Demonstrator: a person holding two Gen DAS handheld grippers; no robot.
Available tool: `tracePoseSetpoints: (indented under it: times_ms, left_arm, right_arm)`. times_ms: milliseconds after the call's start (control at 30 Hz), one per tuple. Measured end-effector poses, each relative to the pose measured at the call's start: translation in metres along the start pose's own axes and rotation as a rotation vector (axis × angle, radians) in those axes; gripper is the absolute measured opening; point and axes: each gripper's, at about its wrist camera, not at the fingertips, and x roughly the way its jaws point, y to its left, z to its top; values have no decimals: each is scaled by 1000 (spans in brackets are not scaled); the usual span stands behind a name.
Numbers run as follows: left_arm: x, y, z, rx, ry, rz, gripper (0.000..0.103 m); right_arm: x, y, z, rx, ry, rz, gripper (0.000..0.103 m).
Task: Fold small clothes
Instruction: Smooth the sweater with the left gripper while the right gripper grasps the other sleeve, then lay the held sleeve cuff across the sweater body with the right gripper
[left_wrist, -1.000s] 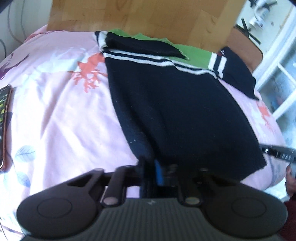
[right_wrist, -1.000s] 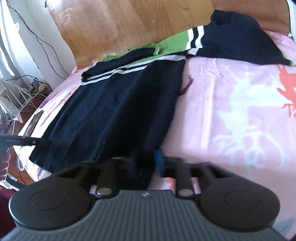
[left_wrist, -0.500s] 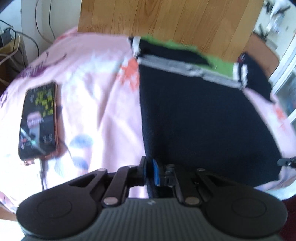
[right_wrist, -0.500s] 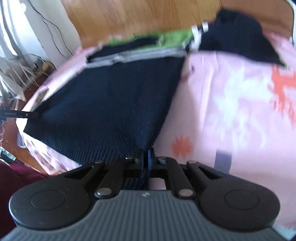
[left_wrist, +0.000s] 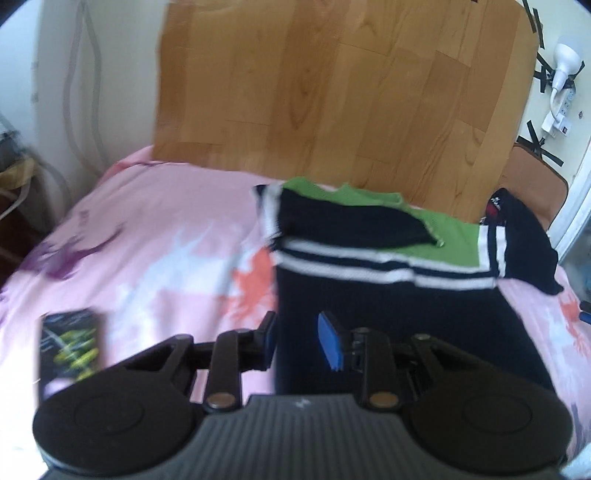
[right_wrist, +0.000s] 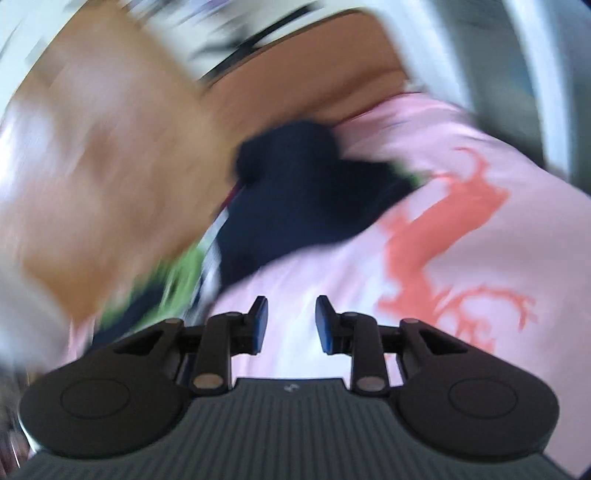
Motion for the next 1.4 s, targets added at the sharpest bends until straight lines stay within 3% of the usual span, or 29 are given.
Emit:
tracePoseSetpoints:
  times_ms: [100,200,467,500,533,600,667,800,1000,1200,1400]
  left_arm:
    - [34,-19,14,0,23,-16,25]
    - [64,-37,20,24,42,-1,25]
    - [109,-62,21,52,126,-11,25]
    - [113,-63,22,53,132,-8,25]
    - [114,-62,22,54,137,-4,25]
    - [113,-60,23,55,134,4,25]
    - [109,-55,25,55,121,11,25]
    - [108,-40,33,16,93,17,25]
    - [112,-15,43,-103,46,-34,25]
    - [103,14,43,-196,-5,-38,28]
    - [100,38,46,-216,-13,17,30]
  right_arm:
    - [30,-34,22,118,-58,-82,36]
    - [58,-60,44,234,-60,-130,36]
    - [99,-83,76,397,-52,-131,34]
    - [103,-84,78,398,-47,-124,28]
    - [107,-84,81,392,-37,-135,9]
    - [105,-81,81,388,-35,-157,9]
    - [85,-71,83,364,-116,-116,9]
    - [42,-6,91,170,-203,-8,9]
    - [35,141,91,-170,-189,208,9]
    - [107,274,46,-396,-39,372,9]
    - [191,354,-61,-590,193,509,13]
